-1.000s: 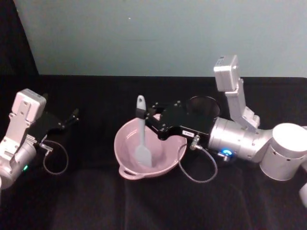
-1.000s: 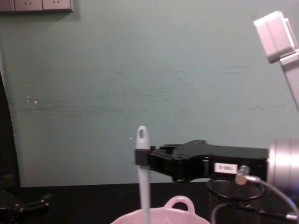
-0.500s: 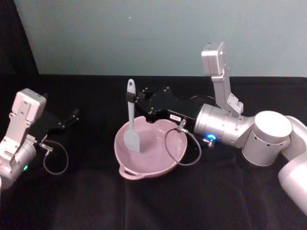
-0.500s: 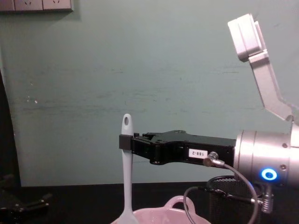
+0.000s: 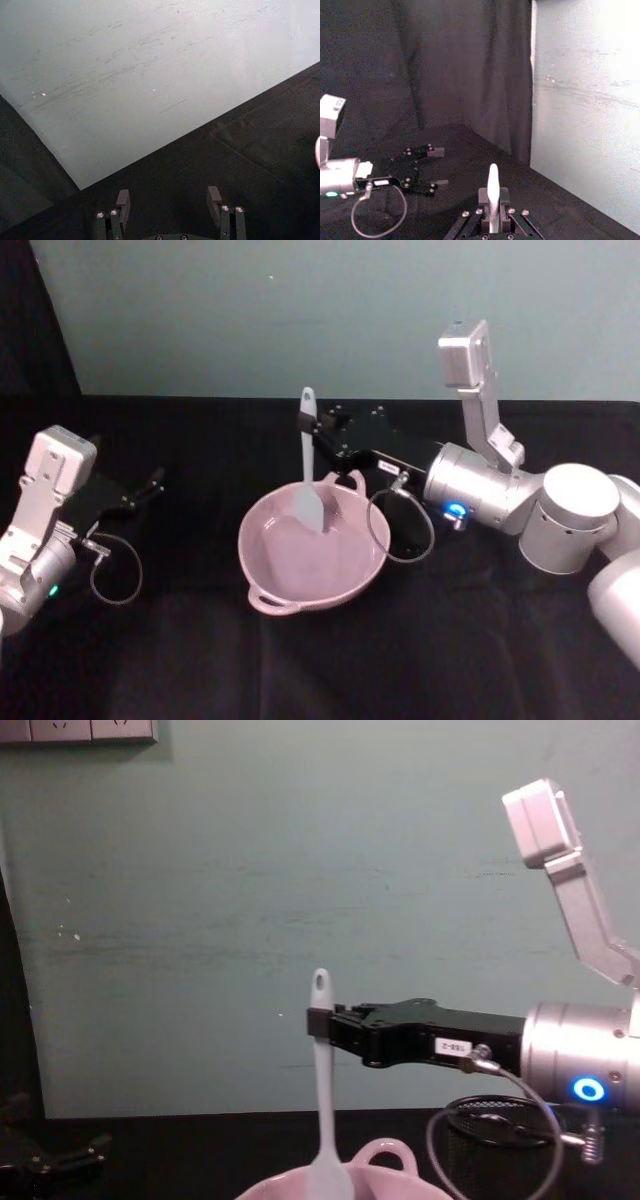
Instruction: Use the one hand to pick up the spoon and stir the clear water in the bowl.
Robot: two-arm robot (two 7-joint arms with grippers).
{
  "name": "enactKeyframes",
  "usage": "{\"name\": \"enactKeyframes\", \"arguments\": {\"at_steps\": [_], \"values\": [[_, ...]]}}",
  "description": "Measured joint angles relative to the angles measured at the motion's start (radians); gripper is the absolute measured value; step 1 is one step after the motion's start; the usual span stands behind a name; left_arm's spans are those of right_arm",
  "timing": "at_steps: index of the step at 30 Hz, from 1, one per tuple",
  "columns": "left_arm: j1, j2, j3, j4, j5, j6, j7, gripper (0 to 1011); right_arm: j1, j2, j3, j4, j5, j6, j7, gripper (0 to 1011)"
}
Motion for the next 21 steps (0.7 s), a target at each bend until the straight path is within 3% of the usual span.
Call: {"name": "enactKeyframes", "arguments": {"at_steps": [13, 21], "values": [[0.0, 0.0, 0.0, 0.0, 0.0, 0.0, 0.0, 1011, -0.058, 0.064, 0.035, -0.102, -0.019, 0.03, -0.014, 118], [0.0, 0.0, 0.0, 0.0, 0.0, 0.0, 0.0, 1011, -0.118, 0.093, 0.034, -0.199, 0.003, 0.061, -0.005, 118]]}}
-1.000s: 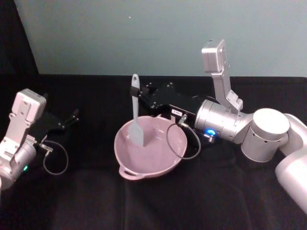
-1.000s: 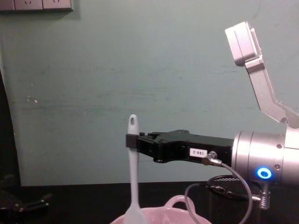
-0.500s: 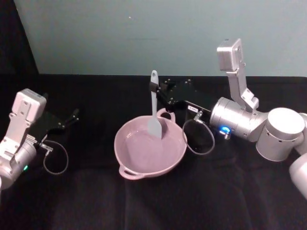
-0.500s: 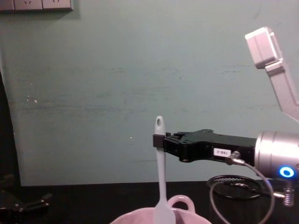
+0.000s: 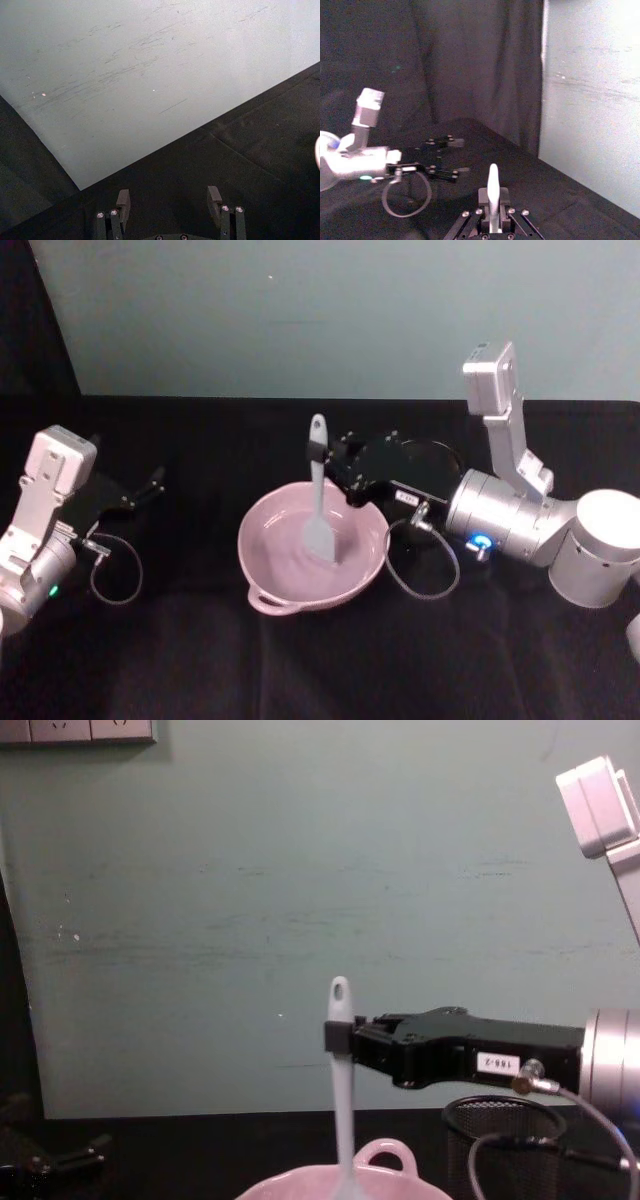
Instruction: Use the one hand to pick up the spoon and stir the clear water in the bowl.
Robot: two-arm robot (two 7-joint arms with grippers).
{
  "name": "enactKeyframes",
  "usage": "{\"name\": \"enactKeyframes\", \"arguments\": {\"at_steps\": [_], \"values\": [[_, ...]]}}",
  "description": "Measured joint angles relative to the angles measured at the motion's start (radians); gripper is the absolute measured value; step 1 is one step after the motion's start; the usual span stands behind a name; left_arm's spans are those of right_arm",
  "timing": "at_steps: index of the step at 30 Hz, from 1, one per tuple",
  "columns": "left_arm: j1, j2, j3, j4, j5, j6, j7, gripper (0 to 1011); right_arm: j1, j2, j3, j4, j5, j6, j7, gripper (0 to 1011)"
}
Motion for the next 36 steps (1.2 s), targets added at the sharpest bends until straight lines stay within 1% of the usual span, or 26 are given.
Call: {"name": "enactKeyframes", "arguments": {"at_steps": [4, 9, 13, 14, 19, 22, 26, 29, 33, 36], "values": [[0.0, 0.0, 0.0, 0.0, 0.0, 0.0, 0.0, 1011, -0.023, 0.001, -0.013, -0.037, 0.009, -0.002, 0.006, 118], [0.0, 0.0, 0.0, 0.0, 0.0, 0.0, 0.0, 1011, -0.022, -0.022, -0.029, -0.033, 0.022, -0.007, 0.013, 118], [0.0, 0.0, 0.0, 0.0, 0.0, 0.0, 0.0, 1011, -0.005, -0.05, -0.039, 0.003, 0.028, -0.021, 0.017, 118], [0.0, 0.0, 0.0, 0.0, 0.0, 0.0, 0.0, 1011, 0.004, -0.062, -0.042, 0.023, 0.027, -0.034, 0.016, 118], [0.0, 0.0, 0.0, 0.0, 0.0, 0.0, 0.0, 1011, 0.035, -0.098, -0.039, 0.085, 0.023, -0.067, 0.013, 118], [0.0, 0.0, 0.0, 0.0, 0.0, 0.0, 0.0, 1011, 0.064, -0.12, -0.035, 0.138, 0.012, -0.086, 0.007, 118], [0.0, 0.0, 0.0, 0.0, 0.0, 0.0, 0.0, 1011, 0.088, -0.136, -0.03, 0.183, -0.002, -0.1, 0.003, 118], [0.0, 0.0, 0.0, 0.0, 0.0, 0.0, 0.0, 1011, 0.099, -0.142, -0.024, 0.205, -0.013, -0.109, -0.002, 118], [0.0, 0.0, 0.0, 0.0, 0.0, 0.0, 0.0, 1011, 0.103, -0.142, -0.013, 0.218, -0.027, -0.116, -0.011, 118], [0.0, 0.0, 0.0, 0.0, 0.0, 0.0, 0.0, 1011, 0.102, -0.134, -0.004, 0.216, -0.037, -0.118, -0.018, 118]]}}
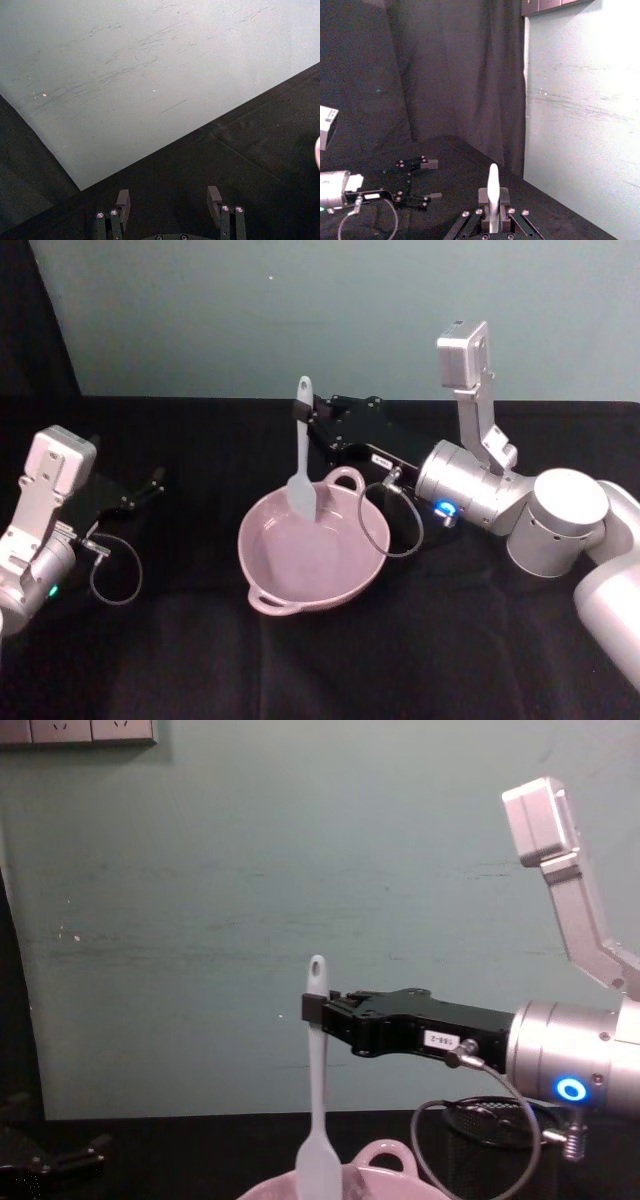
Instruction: Use the one hand to pick up the spoon and stir the clear water in the bowl.
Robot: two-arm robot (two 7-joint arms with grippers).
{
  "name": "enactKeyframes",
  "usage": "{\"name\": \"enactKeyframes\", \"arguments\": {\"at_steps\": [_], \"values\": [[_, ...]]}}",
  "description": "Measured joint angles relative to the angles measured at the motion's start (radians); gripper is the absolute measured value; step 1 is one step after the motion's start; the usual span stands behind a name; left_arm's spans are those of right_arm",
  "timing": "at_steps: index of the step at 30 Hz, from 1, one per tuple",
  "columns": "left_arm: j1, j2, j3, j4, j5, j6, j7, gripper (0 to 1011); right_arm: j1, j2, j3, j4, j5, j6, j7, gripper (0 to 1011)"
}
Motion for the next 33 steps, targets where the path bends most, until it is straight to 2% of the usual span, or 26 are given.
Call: {"name": "enactKeyframes", "arguments": {"at_steps": [9, 14, 22, 28, 33], "values": [[0.0, 0.0, 0.0, 0.0, 0.0, 0.0, 0.0, 1011, -0.027, 0.035, 0.023, -0.044, -0.02, 0.009, -0.008, 118], [0.0, 0.0, 0.0, 0.0, 0.0, 0.0, 0.0, 1011, -0.057, 0.069, 0.034, -0.097, -0.023, 0.031, -0.008, 118], [0.0, 0.0, 0.0, 0.0, 0.0, 0.0, 0.0, 1011, -0.11, 0.116, 0.038, -0.19, 0.015, 0.084, 0.022, 118], [0.0, 0.0, 0.0, 0.0, 0.0, 0.0, 0.0, 1011, -0.132, 0.141, 0.012, -0.26, 0.053, 0.122, 0.06, 118], [0.0, 0.0, 0.0, 0.0, 0.0, 0.0, 0.0, 1011, -0.126, 0.131, -0.021, -0.265, 0.079, 0.137, 0.082, 118]]}}
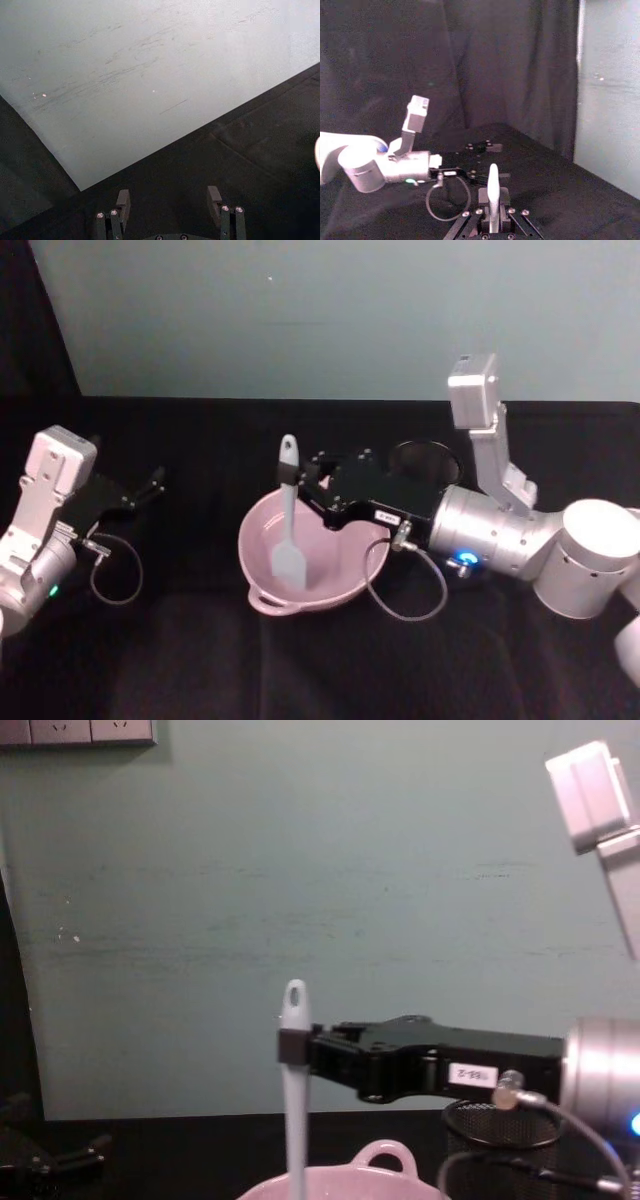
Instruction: Use the one hand to pick up the spoon and stir the clear water in the bowl.
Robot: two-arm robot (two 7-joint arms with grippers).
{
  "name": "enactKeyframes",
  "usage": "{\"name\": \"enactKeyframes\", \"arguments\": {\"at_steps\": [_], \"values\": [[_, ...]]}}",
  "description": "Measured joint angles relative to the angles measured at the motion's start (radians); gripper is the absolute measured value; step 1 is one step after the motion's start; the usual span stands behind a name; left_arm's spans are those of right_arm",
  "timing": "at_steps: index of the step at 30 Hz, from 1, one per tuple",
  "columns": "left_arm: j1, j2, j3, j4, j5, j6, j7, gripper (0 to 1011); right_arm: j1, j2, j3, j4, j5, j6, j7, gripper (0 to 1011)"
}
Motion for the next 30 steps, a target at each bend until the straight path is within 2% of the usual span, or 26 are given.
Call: {"name": "enactKeyframes", "arguments": {"at_steps": [6, 16, 22, 30], "values": [[0.0, 0.0, 0.0, 0.0, 0.0, 0.0, 0.0, 1011, 0.035, -0.041, -0.023, 0.06, 0.036, 0.006, 0.014, 118], [0.0, 0.0, 0.0, 0.0, 0.0, 0.0, 0.0, 1011, 0.104, -0.087, -0.041, 0.176, 0.035, -0.031, 0.003, 118], [0.0, 0.0, 0.0, 0.0, 0.0, 0.0, 0.0, 1011, 0.127, -0.101, -0.035, 0.225, 0.024, -0.058, -0.013, 118], [0.0, 0.0, 0.0, 0.0, 0.0, 0.0, 0.0, 1011, 0.13, -0.094, -0.019, 0.229, -0.001, -0.076, -0.034, 118]]}}
